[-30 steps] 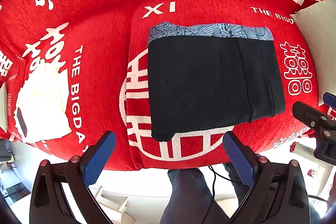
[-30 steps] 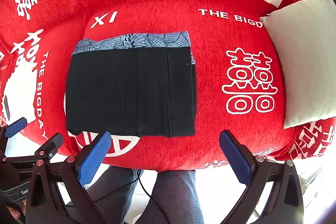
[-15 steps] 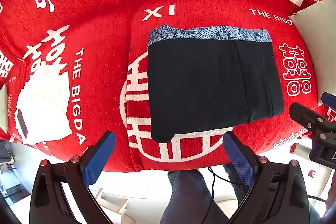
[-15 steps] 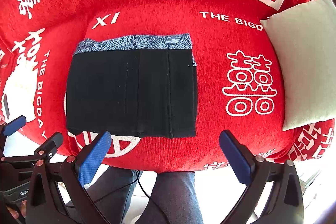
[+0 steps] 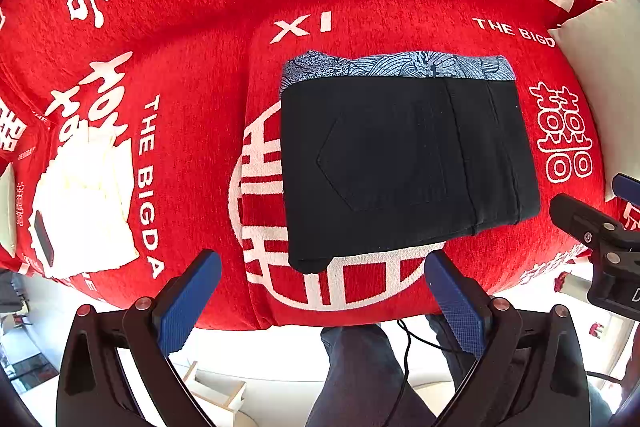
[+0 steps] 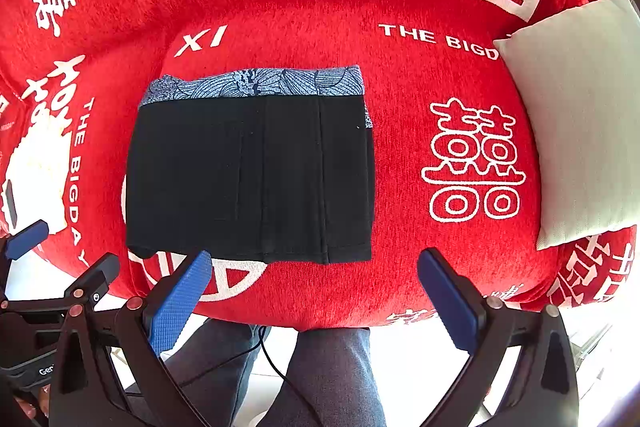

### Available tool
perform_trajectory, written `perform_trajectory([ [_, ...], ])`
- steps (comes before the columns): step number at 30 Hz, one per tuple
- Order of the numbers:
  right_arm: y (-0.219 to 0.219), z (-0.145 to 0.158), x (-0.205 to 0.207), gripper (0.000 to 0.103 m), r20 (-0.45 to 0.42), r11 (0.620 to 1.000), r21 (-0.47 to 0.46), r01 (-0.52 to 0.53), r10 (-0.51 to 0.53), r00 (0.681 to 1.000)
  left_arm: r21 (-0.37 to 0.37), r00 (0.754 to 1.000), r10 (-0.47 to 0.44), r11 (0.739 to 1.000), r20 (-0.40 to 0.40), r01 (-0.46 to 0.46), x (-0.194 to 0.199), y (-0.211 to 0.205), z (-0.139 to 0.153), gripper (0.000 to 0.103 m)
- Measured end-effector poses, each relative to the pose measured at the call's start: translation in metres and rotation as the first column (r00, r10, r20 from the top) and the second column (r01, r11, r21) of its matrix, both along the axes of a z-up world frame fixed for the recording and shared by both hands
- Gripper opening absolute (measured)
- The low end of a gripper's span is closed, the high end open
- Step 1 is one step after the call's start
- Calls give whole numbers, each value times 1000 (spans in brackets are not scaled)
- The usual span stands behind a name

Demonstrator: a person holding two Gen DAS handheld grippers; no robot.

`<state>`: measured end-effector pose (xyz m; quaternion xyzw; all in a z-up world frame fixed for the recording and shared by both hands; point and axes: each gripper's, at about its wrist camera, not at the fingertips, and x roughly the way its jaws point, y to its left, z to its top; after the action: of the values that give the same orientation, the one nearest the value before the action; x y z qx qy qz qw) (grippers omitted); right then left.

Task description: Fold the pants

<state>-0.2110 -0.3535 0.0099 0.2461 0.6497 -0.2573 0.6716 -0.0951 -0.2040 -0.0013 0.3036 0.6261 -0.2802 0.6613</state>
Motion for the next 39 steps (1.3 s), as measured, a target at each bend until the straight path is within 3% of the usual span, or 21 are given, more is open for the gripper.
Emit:
perform_trajectory([
  [39, 1, 1, 1, 103, 0, 1000, -10, -4, 4, 1000, -8, 1000, -10, 1000, 3, 10, -1, -2, 1, 102],
])
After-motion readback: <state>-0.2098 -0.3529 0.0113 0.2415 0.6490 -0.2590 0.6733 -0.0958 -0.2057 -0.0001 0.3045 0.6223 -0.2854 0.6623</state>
